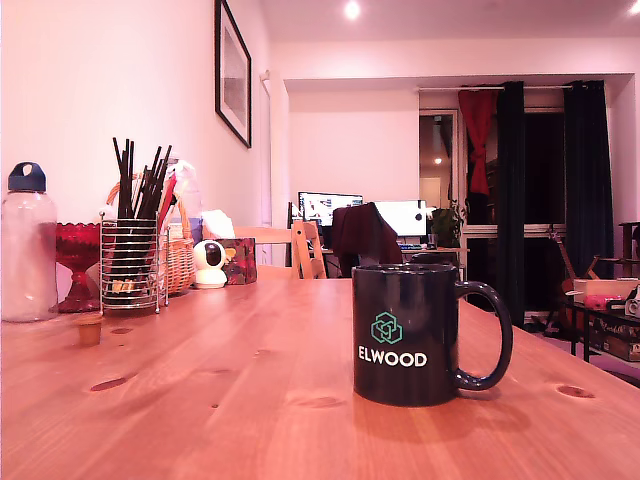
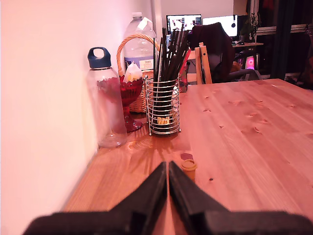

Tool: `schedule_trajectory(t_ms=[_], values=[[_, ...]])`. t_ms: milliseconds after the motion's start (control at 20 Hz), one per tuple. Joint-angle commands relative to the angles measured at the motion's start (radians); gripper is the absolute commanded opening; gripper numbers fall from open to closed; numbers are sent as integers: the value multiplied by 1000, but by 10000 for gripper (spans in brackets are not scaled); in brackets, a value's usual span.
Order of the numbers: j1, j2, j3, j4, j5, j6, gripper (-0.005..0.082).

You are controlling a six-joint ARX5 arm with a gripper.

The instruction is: Pick the coffee capsule and then drop it inside the coffee cup in front of you

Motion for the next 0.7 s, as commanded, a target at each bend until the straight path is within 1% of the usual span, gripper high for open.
schedule_trajectory(t_ms=[0,300,400,500,650], values=[[-24,-14,1,-142,108,-22,-11],[-24,-14,1,-143,109,-22,-11],[-24,-14,1,-142,114,-41,-11],[-24,-14,1,-142,123,-81,-11],[-24,-14,1,-119,124,-83,-11]])
